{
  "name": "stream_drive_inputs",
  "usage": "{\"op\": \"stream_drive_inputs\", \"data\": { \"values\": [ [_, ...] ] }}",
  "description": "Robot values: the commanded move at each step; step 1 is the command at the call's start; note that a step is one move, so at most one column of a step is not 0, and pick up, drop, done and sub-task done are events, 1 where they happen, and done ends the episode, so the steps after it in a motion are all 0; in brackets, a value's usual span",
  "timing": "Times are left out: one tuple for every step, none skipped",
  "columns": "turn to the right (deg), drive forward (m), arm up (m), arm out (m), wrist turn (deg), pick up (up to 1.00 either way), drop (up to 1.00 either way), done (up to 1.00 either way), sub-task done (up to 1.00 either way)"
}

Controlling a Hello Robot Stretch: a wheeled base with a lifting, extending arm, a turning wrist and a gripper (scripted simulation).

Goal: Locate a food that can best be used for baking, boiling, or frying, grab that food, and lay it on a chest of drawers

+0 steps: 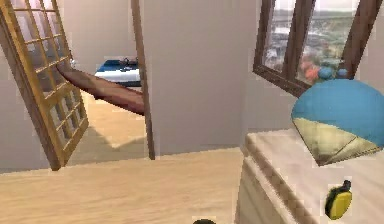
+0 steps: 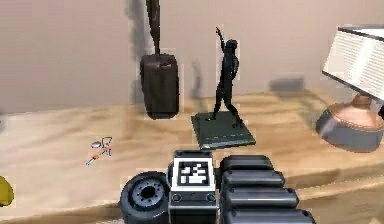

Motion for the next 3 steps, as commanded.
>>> {"op": "stream_drive_inputs", "data": {
  "values": [
    [-45.0,0.00,0.00,0.00,0.0,0.00,0.00,0.00,0.00],
    [-15.0,0.00,0.00,0.00,0.0,0.00,0.00,0.00,0.00],
    [45.0,0.00,0.00,0.00,0.0,0.00,0.00,0.00,0.00]
  ]
}}
